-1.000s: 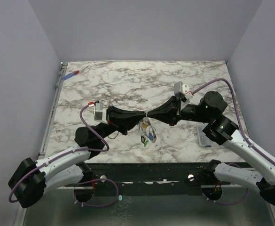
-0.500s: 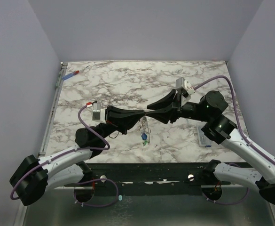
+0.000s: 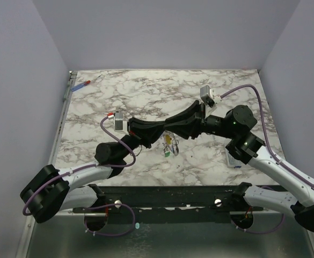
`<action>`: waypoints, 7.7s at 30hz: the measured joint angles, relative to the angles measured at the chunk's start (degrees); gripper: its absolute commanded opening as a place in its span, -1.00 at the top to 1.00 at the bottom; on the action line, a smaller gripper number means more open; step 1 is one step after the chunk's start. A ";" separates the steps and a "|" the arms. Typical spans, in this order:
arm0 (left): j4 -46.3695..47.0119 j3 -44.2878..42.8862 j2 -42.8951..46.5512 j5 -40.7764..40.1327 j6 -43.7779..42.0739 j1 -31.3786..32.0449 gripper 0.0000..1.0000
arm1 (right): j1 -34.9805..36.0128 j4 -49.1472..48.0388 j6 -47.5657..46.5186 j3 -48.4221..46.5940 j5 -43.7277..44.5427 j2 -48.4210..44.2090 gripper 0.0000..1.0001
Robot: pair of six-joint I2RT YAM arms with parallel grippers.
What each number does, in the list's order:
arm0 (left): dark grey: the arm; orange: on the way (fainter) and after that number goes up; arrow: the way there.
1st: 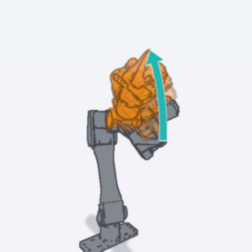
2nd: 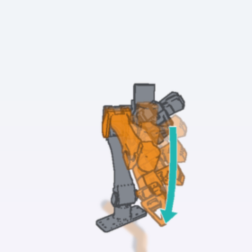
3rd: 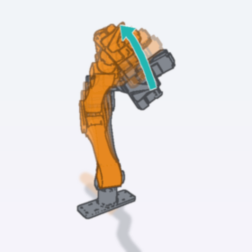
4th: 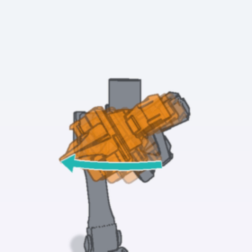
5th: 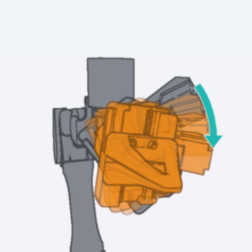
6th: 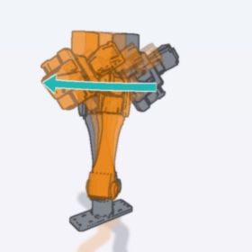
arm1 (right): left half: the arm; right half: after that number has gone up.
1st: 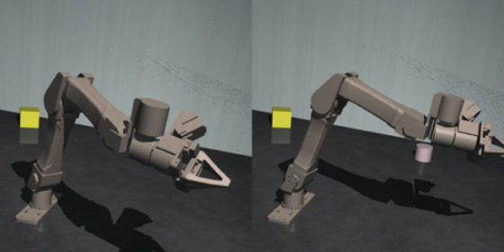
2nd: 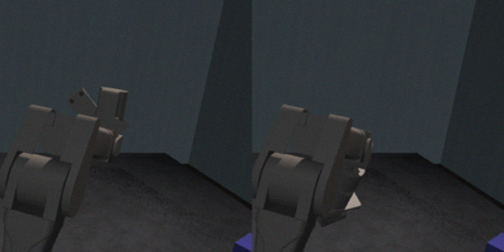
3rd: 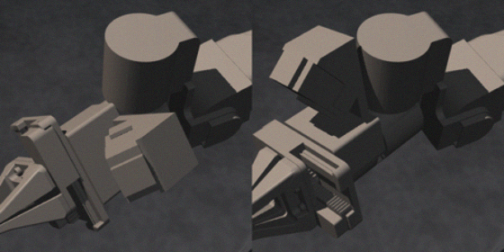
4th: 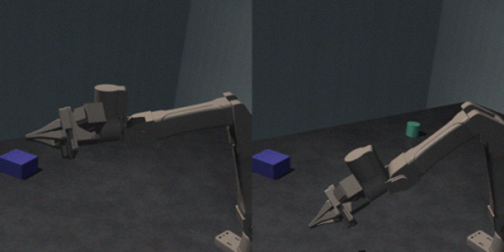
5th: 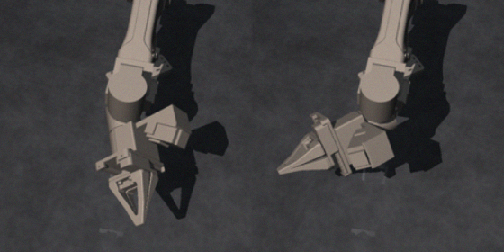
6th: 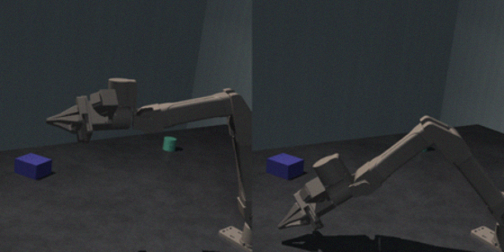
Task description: Put the keys on the keyring
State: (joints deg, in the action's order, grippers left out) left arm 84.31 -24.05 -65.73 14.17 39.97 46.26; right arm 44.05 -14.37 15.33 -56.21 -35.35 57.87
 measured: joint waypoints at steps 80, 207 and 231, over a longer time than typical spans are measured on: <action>0.07 -7.04 4.98 -2.05 7.61 0.00 1.00 | -0.31 -34.07 18.75 6.01 -0.98 3.72 0.43; -115.78 -25.99 -14.64 -24.79 0.37 -18.08 -0.04 | -0.22 -30.23 5.57 38.91 27.19 -31.41 0.99; -114.40 -21.20 -13.31 -36.06 38.53 -18.08 -0.09 | -0.22 -17.68 0.81 38.38 24.63 -38.01 0.99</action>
State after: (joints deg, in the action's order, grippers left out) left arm -30.09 -45.25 -79.05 -21.89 78.50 28.18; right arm 43.83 -32.05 16.14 -17.82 -10.72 19.86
